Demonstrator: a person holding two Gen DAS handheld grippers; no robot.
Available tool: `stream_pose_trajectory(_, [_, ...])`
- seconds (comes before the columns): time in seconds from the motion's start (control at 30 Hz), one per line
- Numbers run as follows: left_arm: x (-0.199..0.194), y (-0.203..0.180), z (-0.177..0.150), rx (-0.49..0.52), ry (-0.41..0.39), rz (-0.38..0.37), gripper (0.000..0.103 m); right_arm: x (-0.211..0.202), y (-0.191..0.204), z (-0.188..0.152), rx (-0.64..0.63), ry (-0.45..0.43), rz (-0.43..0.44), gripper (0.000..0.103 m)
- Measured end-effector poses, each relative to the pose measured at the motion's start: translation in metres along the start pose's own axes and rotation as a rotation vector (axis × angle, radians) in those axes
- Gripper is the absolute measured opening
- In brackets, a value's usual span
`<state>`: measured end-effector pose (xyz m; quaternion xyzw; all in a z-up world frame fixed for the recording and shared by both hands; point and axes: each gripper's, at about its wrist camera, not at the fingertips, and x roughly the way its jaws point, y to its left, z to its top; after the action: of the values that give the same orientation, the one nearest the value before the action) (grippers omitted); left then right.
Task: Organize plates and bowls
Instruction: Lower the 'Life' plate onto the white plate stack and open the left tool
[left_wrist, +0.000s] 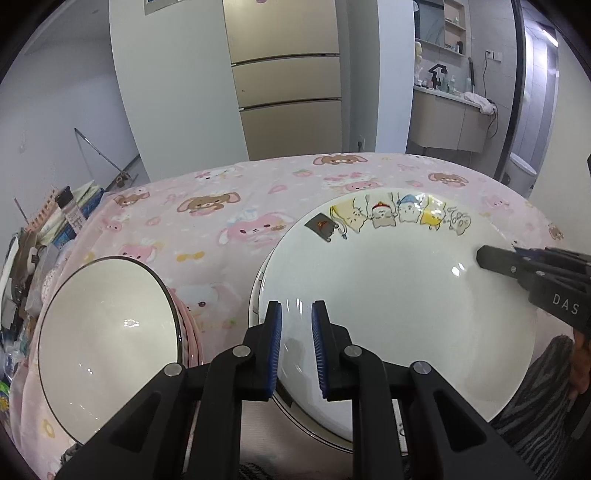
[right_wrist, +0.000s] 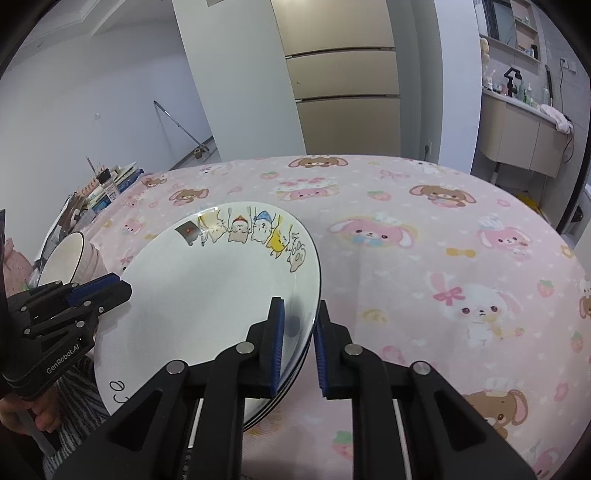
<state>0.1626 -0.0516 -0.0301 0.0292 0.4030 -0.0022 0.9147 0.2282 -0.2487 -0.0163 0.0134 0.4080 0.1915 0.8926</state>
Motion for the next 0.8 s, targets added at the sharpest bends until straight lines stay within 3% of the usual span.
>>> stream_pose_trajectory(0.23, [-0.004, 0.000, -0.001, 0.004, -0.019, -0.029, 0.019, 0.002, 0.010, -0.003, -0.061, 0.020, -0.049, 0.013])
stream_pose_trajectory(0.37, [-0.011, -0.002, -0.001, 0.010, -0.048, -0.042, 0.019, 0.001, 0.017, -0.004, -0.099, 0.023, -0.074, 0.019])
stream_pose_trajectory(0.4, [-0.012, -0.002, -0.001, 0.010, -0.056, -0.050, 0.019, 0.000, 0.016, -0.004, -0.099, 0.019, -0.072, 0.024])
stream_pose_trajectory(0.43, [-0.013, -0.001, -0.001, 0.010, -0.059, -0.053, 0.022, -0.002, 0.016, -0.004, -0.097, 0.011, -0.069, 0.042])
stream_pose_trajectory(0.47, [-0.015, -0.001, 0.000, 0.008, -0.066, -0.050, 0.025, -0.005, 0.015, -0.003, -0.094, 0.000, -0.073, 0.060])
stream_pose_trajectory(0.5, [-0.016, -0.001, -0.001, 0.007, -0.071, -0.051, 0.039, -0.008, 0.014, -0.003, -0.087, -0.013, -0.075, 0.066])
stream_pose_trajectory(0.53, [-0.017, -0.001, -0.001, 0.006, -0.077, -0.062, 0.063, -0.010, 0.010, -0.001, -0.066, -0.028, -0.036, 0.073])
stream_pose_trajectory(0.6, [-0.023, 0.001, -0.001, -0.002, -0.107, -0.099, 0.086, -0.010, -0.008, 0.000, 0.021, -0.037, 0.056, 0.074])
stream_pose_trajectory(0.8, [-0.030, 0.002, -0.001, -0.009, -0.136, -0.094, 0.090, -0.006, -0.049, -0.003, 0.234, -0.034, 0.015, 0.075])
